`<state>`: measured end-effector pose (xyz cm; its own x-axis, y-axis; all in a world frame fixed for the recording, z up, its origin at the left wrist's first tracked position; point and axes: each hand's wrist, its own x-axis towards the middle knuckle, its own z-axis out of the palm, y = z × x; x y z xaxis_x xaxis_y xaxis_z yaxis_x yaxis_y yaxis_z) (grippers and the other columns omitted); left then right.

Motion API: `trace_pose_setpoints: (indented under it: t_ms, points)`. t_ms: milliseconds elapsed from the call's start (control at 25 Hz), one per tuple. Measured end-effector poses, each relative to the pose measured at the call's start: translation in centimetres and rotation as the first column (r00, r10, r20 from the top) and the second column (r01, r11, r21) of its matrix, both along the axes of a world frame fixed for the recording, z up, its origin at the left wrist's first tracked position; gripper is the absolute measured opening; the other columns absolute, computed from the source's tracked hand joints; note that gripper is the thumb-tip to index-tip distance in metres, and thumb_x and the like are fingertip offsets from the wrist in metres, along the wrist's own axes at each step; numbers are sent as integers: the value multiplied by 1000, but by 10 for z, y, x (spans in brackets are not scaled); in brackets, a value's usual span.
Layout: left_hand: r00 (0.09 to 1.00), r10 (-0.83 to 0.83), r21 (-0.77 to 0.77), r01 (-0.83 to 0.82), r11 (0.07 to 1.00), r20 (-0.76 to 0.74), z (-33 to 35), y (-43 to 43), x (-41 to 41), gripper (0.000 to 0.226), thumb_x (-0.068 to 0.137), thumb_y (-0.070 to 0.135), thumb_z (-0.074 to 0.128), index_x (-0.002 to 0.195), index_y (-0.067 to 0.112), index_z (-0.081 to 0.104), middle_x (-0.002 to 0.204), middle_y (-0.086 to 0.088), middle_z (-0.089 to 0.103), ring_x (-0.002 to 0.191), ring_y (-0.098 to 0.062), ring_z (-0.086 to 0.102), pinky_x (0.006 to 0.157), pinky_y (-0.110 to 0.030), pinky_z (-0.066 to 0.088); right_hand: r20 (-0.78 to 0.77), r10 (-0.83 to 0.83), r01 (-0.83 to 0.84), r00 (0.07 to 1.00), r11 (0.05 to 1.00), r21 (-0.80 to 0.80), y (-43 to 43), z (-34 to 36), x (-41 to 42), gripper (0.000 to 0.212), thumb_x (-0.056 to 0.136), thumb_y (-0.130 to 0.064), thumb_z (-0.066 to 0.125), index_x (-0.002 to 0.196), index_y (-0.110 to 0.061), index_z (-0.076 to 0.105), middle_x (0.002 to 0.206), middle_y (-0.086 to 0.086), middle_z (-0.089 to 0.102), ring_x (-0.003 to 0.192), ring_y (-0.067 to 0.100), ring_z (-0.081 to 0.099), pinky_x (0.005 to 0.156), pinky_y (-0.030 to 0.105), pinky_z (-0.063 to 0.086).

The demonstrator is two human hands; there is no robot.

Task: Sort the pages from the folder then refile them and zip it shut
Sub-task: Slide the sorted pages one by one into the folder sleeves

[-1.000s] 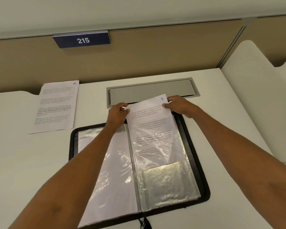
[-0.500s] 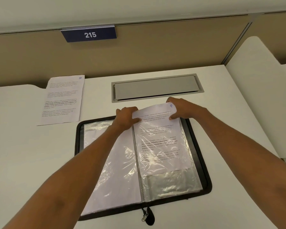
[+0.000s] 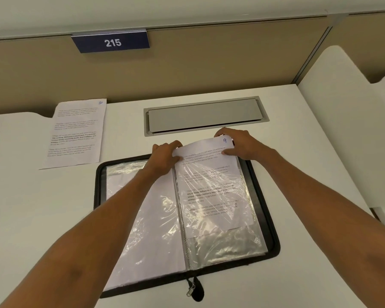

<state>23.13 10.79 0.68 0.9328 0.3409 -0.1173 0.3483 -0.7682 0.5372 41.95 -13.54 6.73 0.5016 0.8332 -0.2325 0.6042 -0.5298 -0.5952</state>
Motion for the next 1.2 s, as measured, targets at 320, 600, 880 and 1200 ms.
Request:
trace_pose_setpoints:
  t_ms: [320, 600, 880, 1200]
  points:
    - [999, 33, -79, -32, 996, 9, 1, 6, 2, 32, 95, 27, 75, 123, 17, 65, 98, -4, 71, 90, -28, 65, 104, -44, 40, -61, -37, 39, 997, 999, 37, 3, -7, 8, 47, 84, -19, 82, 124, -30, 60, 112, -13, 62, 106, 16, 57, 106, 43, 39]
    - [995, -77, -82, 71, 994, -69, 9, 11, 3, 27, 98, 35, 71, 121, 24, 62, 92, 8, 65, 89, -15, 59, 94, -37, 29, 112, 44, -33, 993, 994, -103, 4, -14, 17, 26, 92, -27, 75, 115, -23, 64, 103, -2, 68, 99, 20, 62, 110, 45, 34]
    - [995, -66, -74, 60, 995, -81, 7, 9, 5, 20, 97, 33, 72, 115, 25, 67, 101, 6, 70, 99, -20, 64, 91, -35, 25, 132, 46, -37, 990, 997, -70, 3, -21, 23, 15, 89, -24, 79, 99, -26, 67, 91, -1, 72, 89, 18, 66, 104, 48, 42]
    - [990, -139, -22, 138, 990, -28, 8, 3, 7, 12, 100, 37, 67, 105, 27, 73, 88, 19, 65, 90, -12, 62, 88, -38, 27, 116, 106, -95, 987, 991, -96, 5, -21, 23, 4, 94, -21, 71, 93, -25, 71, 89, -13, 72, 89, 13, 66, 105, 48, 42]
